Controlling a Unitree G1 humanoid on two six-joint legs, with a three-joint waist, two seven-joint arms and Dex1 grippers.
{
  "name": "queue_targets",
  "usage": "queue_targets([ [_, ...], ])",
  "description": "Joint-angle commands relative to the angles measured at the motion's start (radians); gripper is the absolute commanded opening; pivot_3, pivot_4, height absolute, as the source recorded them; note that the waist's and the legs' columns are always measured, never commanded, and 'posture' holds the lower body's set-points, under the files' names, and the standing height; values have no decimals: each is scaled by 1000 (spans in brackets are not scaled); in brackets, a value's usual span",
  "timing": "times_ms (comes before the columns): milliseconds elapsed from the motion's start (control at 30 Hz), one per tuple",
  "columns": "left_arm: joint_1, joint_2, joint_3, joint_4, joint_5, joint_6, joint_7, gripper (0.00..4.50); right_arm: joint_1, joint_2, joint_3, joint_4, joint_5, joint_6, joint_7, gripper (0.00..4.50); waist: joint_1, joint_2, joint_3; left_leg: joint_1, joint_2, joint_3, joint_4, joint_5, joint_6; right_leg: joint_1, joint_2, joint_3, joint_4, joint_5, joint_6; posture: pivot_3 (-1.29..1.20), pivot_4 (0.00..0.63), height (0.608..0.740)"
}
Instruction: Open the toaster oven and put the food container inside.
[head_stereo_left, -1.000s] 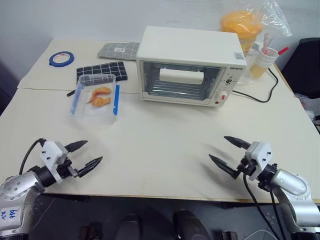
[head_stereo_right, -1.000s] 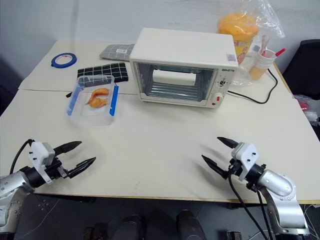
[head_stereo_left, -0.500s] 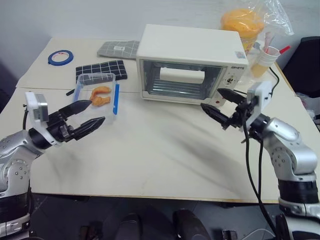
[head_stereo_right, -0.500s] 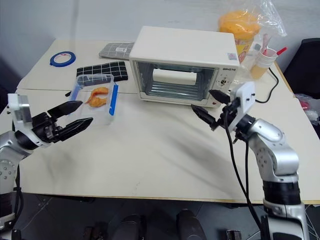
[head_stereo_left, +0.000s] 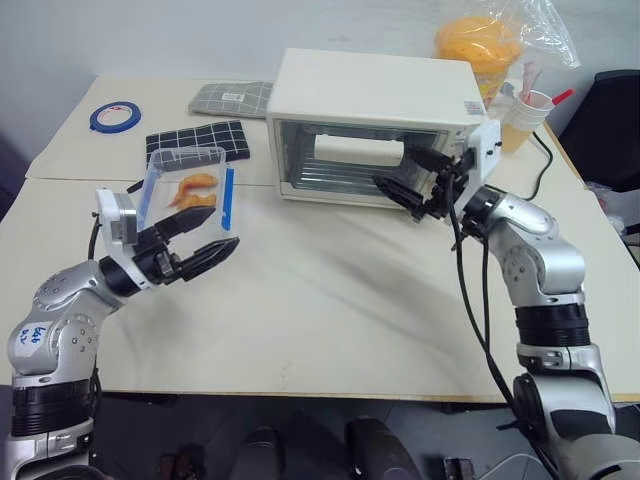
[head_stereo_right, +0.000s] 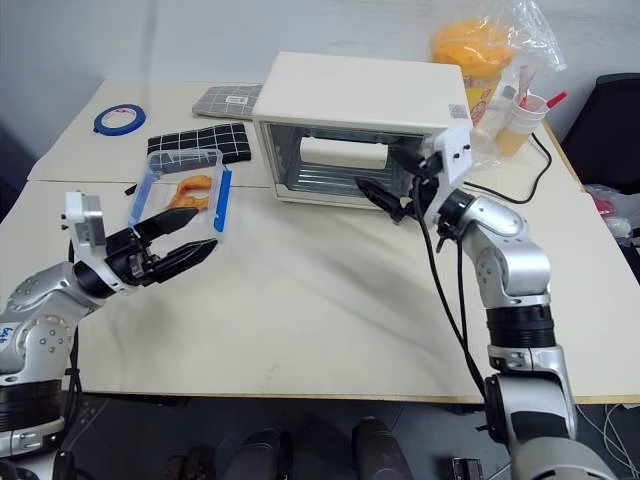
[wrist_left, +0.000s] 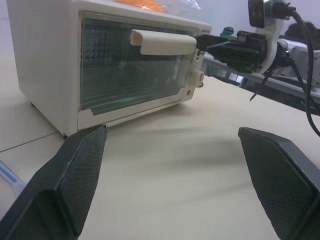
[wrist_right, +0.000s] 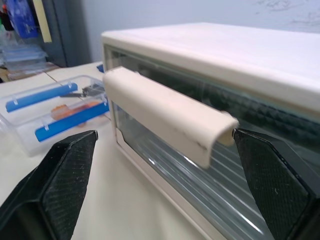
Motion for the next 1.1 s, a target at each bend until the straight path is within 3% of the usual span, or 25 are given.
queue_targets([
  [33, -4, -5, 1, -2, 12, -12, 9, 4433, -2, 0, 19, -86, 25, 19, 47, 4500, -3, 0, 0, -1, 0, 0, 0, 0, 0, 0, 0, 0, 0, 0, 0, 0, 150, 740],
  [267, -60, -13, -10, 35, 30, -15, 22, 4433, 96, -28, 21, -226, 53, 99, 73, 4500, -7, 0, 0, -9, 0, -1, 3, 1, -1, -9, 0, -1, 6, 0, 0, 0, 150, 740],
  [367, -171, -19, -5, 120, 15, -6, 17, 4433, 206, -75, 40, -323, 26, 44, 130, 4500, 0, 0, 0, -11, 0, -1, 4, 1, -2, -12, 1, -1, 9, 0, 0, 0, 150, 740],
  [533, -315, -45, -15, 255, 39, -44, -6, 2988, 305, -138, 90, -346, -73, -61, 181, 4500, -3, 0, 0, -12, -2, 0, 5, 1, -1, -14, 1, 1, 10, 0, 0, 0, 150, 740],
  [867, -671, -216, -217, 772, 365, -362, 22, 69, 310, -118, 88, -307, -132, -151, 150, 4500, -1, 0, 0, -12, -3, 1, 7, 2, -1, -15, 2, 0, 11, 0, 0, 0, 150, 740],
  [1000, -728, -228, -257, 919, 453, -458, 11, 31, 353, -133, 62, -338, -134, -155, 128, 4500, -4, 0, 0, -12, -3, 1, 6, 2, -1, -17, 2, 0, 13, 0, 0, 0, 150, 740],
  [1100, -731, -218, -284, 926, 480, -474, -61, 31, 472, -162, 8, -406, -134, -154, 103, 4500, 4, 0, 0, -12, -3, 1, 5, 2, -1, -17, 2, 0, 13, 0, 0, 0, 150, 740],
])
